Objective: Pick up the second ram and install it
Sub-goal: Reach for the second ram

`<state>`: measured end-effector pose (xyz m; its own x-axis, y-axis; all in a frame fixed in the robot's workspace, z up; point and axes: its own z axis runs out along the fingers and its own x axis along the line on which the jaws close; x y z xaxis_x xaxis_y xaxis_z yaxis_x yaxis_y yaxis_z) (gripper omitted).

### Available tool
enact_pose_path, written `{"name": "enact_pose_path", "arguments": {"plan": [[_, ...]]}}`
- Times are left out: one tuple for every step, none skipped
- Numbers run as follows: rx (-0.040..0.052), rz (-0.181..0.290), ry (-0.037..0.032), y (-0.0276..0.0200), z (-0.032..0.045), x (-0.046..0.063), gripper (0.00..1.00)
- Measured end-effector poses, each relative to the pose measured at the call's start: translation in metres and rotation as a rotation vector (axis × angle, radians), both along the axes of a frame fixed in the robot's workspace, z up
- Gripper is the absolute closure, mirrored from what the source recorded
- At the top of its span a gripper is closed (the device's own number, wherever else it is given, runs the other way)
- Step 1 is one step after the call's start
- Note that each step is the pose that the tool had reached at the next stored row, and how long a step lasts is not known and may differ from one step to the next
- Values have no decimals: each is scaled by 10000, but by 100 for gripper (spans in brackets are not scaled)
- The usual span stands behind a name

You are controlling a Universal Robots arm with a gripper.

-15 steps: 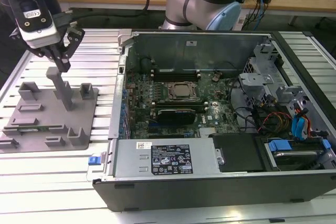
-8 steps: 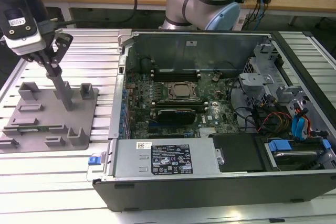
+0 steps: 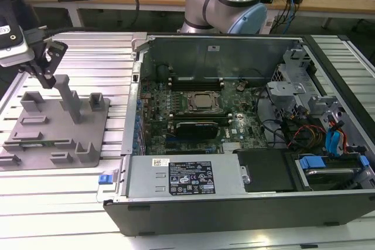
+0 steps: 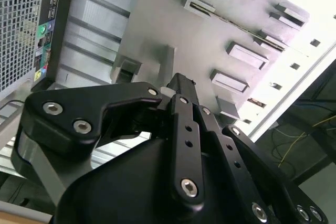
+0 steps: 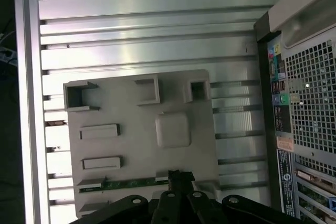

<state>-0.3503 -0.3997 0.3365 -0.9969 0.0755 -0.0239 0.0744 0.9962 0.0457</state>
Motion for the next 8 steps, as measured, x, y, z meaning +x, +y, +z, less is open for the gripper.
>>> {"name": "enact_pose_path", "arguments": {"plan": [[0,0,-1,-10,-25,-31,92],[-1,2,0,-20,-48,-50,92],[0,1,0,-29,-68,-65,92],[0,-2,0,-38,-93,-75,92],[-1,0,1,-47,-114,-81,92],[0,6,0,-57,-137,-87,92],[-1,15,1,-62,-151,-93,92],[-1,25,0,-65,-163,-99,92]]}}
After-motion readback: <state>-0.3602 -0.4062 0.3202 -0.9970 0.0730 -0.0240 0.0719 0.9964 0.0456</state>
